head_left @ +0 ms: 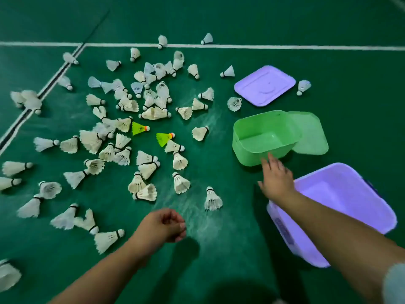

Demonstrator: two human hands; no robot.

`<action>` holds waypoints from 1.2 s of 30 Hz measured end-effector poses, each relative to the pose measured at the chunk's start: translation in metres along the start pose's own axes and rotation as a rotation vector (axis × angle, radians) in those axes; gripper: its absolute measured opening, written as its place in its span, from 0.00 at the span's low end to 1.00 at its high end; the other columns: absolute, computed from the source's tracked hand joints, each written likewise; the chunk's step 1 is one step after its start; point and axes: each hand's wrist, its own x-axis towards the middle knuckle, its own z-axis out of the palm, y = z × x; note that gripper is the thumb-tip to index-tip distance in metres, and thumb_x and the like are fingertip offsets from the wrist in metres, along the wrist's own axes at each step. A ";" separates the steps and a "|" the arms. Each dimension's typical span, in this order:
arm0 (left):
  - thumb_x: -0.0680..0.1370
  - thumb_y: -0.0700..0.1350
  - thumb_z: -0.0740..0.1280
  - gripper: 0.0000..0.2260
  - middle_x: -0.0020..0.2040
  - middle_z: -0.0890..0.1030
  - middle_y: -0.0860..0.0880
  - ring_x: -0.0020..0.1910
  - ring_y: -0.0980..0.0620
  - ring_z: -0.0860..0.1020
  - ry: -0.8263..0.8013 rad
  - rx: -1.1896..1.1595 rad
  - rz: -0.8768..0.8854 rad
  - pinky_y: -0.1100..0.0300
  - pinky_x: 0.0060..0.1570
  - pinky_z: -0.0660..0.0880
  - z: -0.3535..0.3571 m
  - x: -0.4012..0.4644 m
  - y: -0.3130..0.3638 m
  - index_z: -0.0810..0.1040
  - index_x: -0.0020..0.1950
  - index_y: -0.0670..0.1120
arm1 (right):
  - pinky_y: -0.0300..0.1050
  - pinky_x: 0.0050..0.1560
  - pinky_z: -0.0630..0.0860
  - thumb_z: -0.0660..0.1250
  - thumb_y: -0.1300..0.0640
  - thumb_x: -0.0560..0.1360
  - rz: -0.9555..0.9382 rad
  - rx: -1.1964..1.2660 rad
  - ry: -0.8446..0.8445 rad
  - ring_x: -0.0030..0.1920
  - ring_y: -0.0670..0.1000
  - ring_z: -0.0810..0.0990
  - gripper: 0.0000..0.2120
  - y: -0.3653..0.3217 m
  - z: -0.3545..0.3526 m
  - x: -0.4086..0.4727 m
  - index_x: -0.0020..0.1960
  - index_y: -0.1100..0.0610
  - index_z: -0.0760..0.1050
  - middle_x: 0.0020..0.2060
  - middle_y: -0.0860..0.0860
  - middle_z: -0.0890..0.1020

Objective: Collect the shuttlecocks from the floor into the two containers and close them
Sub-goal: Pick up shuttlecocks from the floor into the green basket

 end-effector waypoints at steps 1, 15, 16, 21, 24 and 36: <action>0.74 0.29 0.66 0.07 0.27 0.79 0.46 0.24 0.55 0.77 0.049 0.018 0.034 0.65 0.29 0.78 -0.002 0.028 -0.009 0.74 0.39 0.38 | 0.56 0.71 0.55 0.63 0.50 0.76 -0.005 -0.012 0.079 0.76 0.56 0.50 0.36 -0.011 0.017 0.038 0.76 0.56 0.47 0.77 0.55 0.47; 0.72 0.60 0.64 0.22 0.57 0.79 0.49 0.55 0.53 0.78 0.286 0.471 0.051 0.59 0.55 0.75 -0.104 0.015 -0.059 0.74 0.60 0.49 | 0.38 0.28 0.58 0.68 0.59 0.71 -0.700 0.128 0.558 0.26 0.55 0.67 0.08 -0.165 -0.016 -0.018 0.38 0.60 0.70 0.28 0.61 0.77; 0.70 0.63 0.62 0.26 0.61 0.78 0.48 0.57 0.51 0.78 0.316 0.229 0.030 0.56 0.54 0.76 -0.115 0.004 -0.059 0.72 0.63 0.51 | 0.36 0.27 0.52 0.70 0.59 0.69 -0.815 0.084 0.542 0.26 0.55 0.66 0.10 -0.189 -0.028 -0.044 0.36 0.57 0.68 0.27 0.58 0.77; 0.73 0.57 0.65 0.18 0.38 0.84 0.43 0.30 0.49 0.82 0.112 -0.224 -0.155 0.60 0.29 0.80 -0.149 -0.035 -0.059 0.79 0.49 0.43 | 0.34 0.26 0.54 0.64 0.63 0.60 -1.374 0.081 0.413 0.23 0.53 0.77 0.05 -0.277 -0.018 -0.147 0.36 0.58 0.74 0.25 0.52 0.79; 0.77 0.33 0.57 0.11 0.21 0.78 0.46 0.17 0.54 0.75 0.264 -0.314 -0.178 0.67 0.16 0.71 -0.160 -0.052 -0.089 0.73 0.36 0.39 | 0.41 0.33 0.70 0.59 0.65 0.66 -1.586 0.328 0.618 0.31 0.53 0.81 0.08 -0.301 0.006 -0.158 0.36 0.57 0.76 0.33 0.54 0.83; 0.76 0.33 0.56 0.13 0.39 0.83 0.38 0.28 0.44 0.83 0.703 -0.544 -0.136 0.55 0.27 0.81 -0.218 -0.083 -0.166 0.72 0.58 0.39 | 0.63 0.67 0.58 0.61 0.64 0.75 -1.161 -0.418 -0.124 0.73 0.61 0.56 0.33 -0.306 0.154 -0.098 0.74 0.47 0.50 0.75 0.58 0.48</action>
